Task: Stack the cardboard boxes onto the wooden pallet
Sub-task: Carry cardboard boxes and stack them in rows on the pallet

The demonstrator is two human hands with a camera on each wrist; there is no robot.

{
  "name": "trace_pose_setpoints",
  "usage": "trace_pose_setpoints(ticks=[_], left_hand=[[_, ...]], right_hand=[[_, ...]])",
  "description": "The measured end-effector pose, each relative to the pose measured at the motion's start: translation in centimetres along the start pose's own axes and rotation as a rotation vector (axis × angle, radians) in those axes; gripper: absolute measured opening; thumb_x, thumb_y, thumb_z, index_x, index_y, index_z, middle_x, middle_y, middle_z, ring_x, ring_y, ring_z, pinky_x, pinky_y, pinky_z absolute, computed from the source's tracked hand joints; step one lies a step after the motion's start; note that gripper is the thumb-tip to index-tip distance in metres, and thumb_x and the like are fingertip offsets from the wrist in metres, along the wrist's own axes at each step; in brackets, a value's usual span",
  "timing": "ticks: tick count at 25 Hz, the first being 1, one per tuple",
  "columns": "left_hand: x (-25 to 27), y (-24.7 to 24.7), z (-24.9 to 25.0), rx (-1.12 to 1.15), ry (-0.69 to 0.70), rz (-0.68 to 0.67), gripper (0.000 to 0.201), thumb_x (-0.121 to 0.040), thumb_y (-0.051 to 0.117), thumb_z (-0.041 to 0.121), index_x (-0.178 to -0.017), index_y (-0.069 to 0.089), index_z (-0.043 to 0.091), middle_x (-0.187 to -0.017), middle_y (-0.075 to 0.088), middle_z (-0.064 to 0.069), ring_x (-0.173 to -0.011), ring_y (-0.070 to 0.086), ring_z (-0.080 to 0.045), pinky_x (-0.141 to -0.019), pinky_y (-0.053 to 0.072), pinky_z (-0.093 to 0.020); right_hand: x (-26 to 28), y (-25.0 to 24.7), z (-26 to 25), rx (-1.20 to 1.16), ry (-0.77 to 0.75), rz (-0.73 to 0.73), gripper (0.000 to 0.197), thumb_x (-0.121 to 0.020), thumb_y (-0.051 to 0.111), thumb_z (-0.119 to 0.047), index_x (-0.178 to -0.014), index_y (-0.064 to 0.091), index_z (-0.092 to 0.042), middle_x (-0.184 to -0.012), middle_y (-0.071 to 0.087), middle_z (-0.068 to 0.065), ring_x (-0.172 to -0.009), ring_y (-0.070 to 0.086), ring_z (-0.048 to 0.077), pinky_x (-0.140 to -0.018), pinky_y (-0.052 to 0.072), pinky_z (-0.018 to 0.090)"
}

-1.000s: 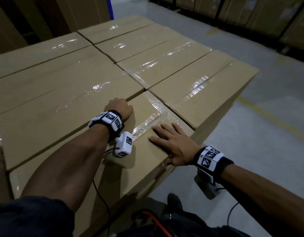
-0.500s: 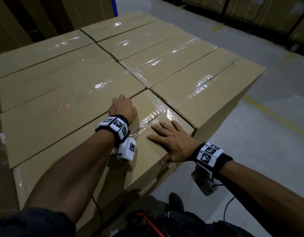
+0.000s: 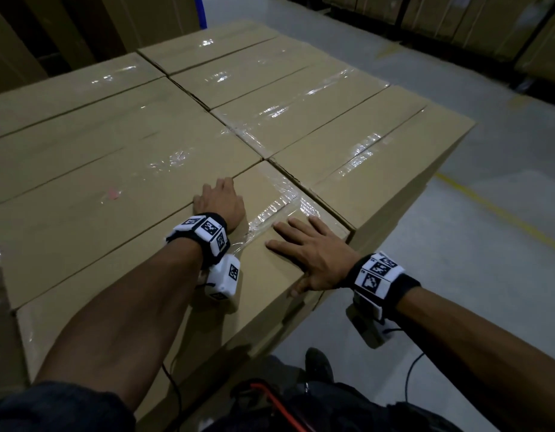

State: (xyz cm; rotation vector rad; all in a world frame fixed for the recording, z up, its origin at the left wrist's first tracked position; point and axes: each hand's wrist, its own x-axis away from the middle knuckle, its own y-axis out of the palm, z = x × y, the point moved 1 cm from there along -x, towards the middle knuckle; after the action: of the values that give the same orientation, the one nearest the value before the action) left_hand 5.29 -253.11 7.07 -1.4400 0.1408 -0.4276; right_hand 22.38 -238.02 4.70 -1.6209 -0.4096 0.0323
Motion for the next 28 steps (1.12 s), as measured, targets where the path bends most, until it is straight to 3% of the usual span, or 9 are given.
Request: trace_pose_setpoints(ticks=[6,15,21,28], left_hand=[[-1.8,1.2,-0.9,-0.082,0.051,-0.053,0.043,-0.103,0.032,0.037,-0.136,0.040,0.011,-0.142,0.042,-0.009,-0.126,0.042,-0.034,-0.099,0.041,-0.049],[-0.5,0.8,-2.1,-0.031,0.065,-0.084,0.049,-0.096,0.037,0.040,-0.138,0.040,0.014,-0.148,0.037,-0.008,-0.133,0.037,-0.034,-0.105,0.035,-0.054],[1.4,0.8,-2.7,-0.063,0.045,-0.085,0.048,-0.093,0.040,0.041,-0.132,0.049,0.014,-0.143,0.042,-0.010,-0.131,0.040,-0.034,-0.105,0.037,-0.053],[5.1,0.9,-1.0,-0.038,0.034,-0.073,0.042,-0.094,0.039,0.040,-0.123,0.056,0.014,-0.129,0.050,-0.009,-0.119,0.046,-0.032,-0.101,0.041,-0.050]], right_hand=[[-0.2,0.2,0.1,0.009,0.019,-0.025,0.112,-0.072,0.067,-0.075,-0.158,0.003,-0.040,-0.167,-0.004,0.001,-0.153,-0.006,0.029,-0.122,-0.006,0.053],[1.4,0.1,0.0,0.034,0.099,-0.040,0.116,-0.073,0.073,-0.067,-0.157,-0.003,-0.041,-0.167,-0.011,0.004,-0.153,-0.010,0.029,-0.121,-0.008,0.049],[3.2,0.6,1.5,0.063,0.215,0.026,0.116,-0.075,0.072,-0.066,-0.156,-0.008,-0.042,-0.166,-0.015,0.007,-0.153,-0.011,0.030,-0.123,-0.002,0.050],[2.9,0.0,6.4,0.053,0.284,0.059,0.128,-0.072,0.079,-0.060,-0.156,-0.016,-0.036,-0.165,-0.017,0.011,-0.153,-0.011,0.032,-0.119,-0.008,0.046]])
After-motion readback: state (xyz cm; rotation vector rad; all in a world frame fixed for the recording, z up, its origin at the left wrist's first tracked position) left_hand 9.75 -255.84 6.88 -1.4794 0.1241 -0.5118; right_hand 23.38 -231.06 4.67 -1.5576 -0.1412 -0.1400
